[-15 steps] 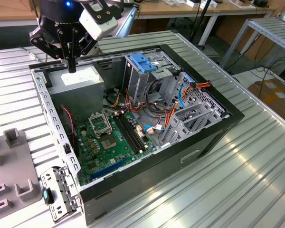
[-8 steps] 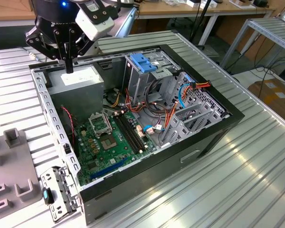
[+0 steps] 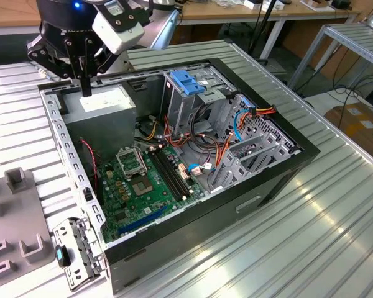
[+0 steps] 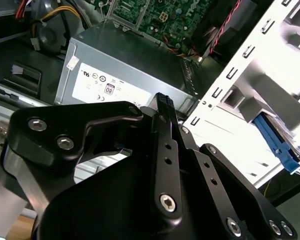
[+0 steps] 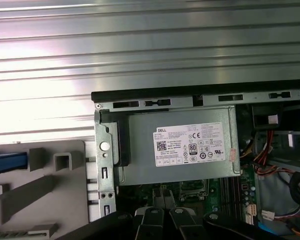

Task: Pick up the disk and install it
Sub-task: 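Reach for the disk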

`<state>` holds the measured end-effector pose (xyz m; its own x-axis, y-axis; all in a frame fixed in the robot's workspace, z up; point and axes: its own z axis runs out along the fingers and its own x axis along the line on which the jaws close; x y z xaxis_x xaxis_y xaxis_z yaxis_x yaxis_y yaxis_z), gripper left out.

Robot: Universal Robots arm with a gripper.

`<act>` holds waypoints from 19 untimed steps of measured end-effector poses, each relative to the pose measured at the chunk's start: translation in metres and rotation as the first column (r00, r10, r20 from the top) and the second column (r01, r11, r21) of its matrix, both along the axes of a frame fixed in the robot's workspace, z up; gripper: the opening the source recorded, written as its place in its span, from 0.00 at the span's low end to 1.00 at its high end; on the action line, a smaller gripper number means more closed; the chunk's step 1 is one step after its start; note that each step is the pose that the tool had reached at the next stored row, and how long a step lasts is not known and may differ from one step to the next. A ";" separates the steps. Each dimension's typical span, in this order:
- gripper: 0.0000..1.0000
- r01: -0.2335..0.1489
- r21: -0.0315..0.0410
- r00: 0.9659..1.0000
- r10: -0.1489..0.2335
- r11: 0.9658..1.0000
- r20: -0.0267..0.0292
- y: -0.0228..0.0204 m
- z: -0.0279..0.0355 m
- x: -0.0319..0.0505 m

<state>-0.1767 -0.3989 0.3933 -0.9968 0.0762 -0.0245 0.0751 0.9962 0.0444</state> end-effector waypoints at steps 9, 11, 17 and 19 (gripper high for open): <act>0.11 0.000 0.000 1.000 0.000 1.000 0.000 0.0000 0.0000 -0.0071; 0.11 0.000 0.000 1.000 0.000 1.000 0.000 0.0000 0.0000 -0.0090; 0.11 0.000 0.000 1.000 0.000 1.000 0.000 0.0000 0.0000 -0.0146; 0.11 0.000 0.000 1.000 0.000 1.000 0.000 0.0000 0.0000 -0.0159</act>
<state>-0.1926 -0.3989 0.3933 -0.9968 0.0762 -0.0245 0.0751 0.9962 0.0443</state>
